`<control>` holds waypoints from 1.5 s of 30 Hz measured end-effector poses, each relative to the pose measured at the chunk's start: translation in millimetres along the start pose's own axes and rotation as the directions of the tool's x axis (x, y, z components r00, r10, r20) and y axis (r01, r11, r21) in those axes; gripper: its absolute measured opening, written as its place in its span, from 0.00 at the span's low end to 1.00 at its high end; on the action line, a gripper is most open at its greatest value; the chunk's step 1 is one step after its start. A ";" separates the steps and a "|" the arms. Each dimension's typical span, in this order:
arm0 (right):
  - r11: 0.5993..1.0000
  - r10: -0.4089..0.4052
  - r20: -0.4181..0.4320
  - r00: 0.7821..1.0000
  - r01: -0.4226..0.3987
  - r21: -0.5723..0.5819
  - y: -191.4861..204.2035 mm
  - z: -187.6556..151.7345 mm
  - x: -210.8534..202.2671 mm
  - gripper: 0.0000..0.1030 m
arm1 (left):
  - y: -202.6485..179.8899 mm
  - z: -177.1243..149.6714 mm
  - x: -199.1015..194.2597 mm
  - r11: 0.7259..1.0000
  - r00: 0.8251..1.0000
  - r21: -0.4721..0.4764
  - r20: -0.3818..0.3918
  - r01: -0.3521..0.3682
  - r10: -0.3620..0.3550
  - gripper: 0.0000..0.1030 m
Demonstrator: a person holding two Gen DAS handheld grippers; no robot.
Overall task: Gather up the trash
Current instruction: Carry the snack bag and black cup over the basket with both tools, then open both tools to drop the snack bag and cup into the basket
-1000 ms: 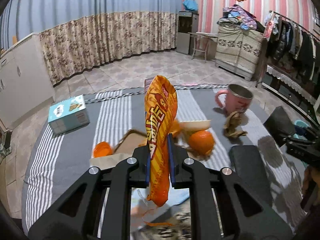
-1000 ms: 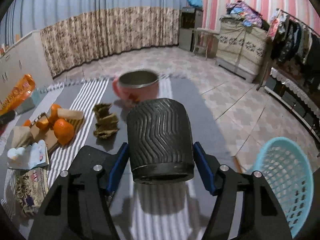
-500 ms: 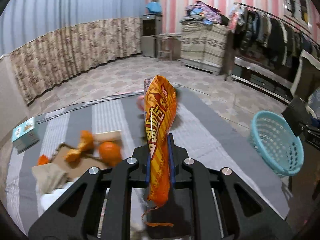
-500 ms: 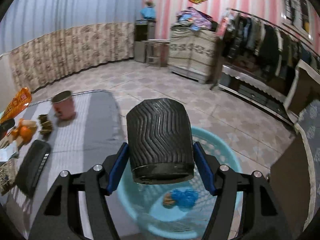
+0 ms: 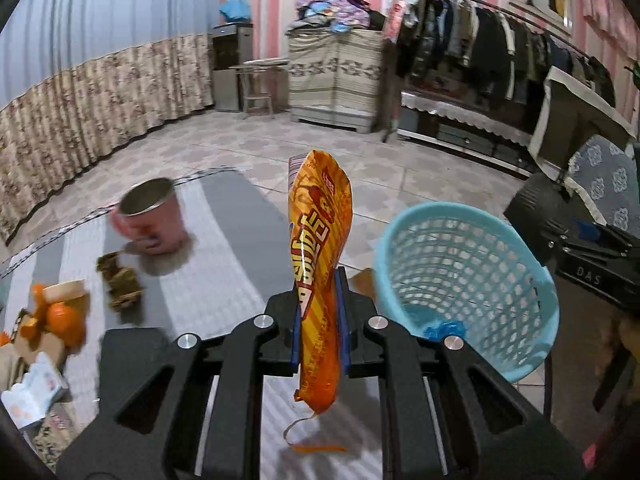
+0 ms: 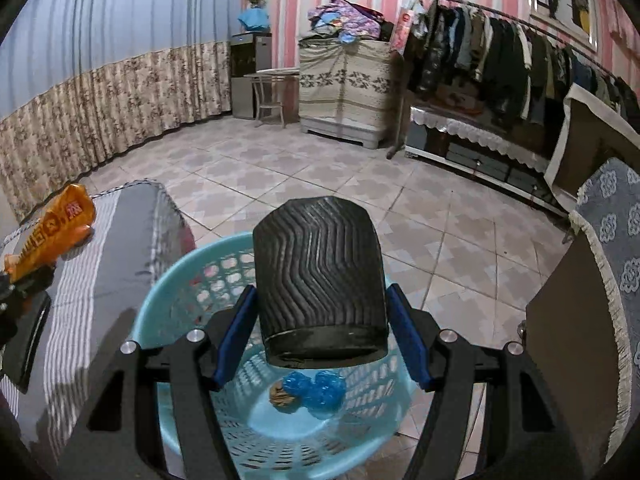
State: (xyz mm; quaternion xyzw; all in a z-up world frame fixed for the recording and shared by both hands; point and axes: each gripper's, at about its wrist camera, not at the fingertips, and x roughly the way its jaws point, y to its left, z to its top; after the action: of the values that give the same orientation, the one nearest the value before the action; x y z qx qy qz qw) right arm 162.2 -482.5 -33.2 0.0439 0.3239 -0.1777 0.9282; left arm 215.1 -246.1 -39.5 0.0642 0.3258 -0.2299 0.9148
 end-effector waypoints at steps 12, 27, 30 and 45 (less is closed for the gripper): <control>0.991 -0.007 0.002 1.000 0.006 0.136 -50.5 0.4 10.8 0.63 | -80.3 12.9 32.4 0.990 0.995 0.095 0.000 0.104 -0.104 0.18; 0.995 0.039 -0.020 0.999 -0.037 0.089 -23.2 -6.1 19.1 0.63 | -27.9 24.6 11.9 0.998 0.995 -0.014 0.086 -0.056 0.057 0.87; 0.996 0.062 -0.030 0.998 -0.060 0.062 -4.0 -5.1 23.9 0.63 | -4.4 21.0 0.3 0.993 0.989 -0.044 0.097 -0.113 0.116 0.91; 0.998 0.043 -0.002 0.999 -0.043 -0.042 55.0 -10.6 20.3 0.84 | 118.9 -5.4 -55.8 0.944 0.951 -0.176 0.085 -0.280 0.298 0.95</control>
State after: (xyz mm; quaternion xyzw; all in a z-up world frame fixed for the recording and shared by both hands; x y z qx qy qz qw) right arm 190.4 -435.3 -55.9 0.0313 0.3270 -0.1510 0.9324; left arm 228.9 -118.2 -12.6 0.0241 0.2795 -0.0690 0.9574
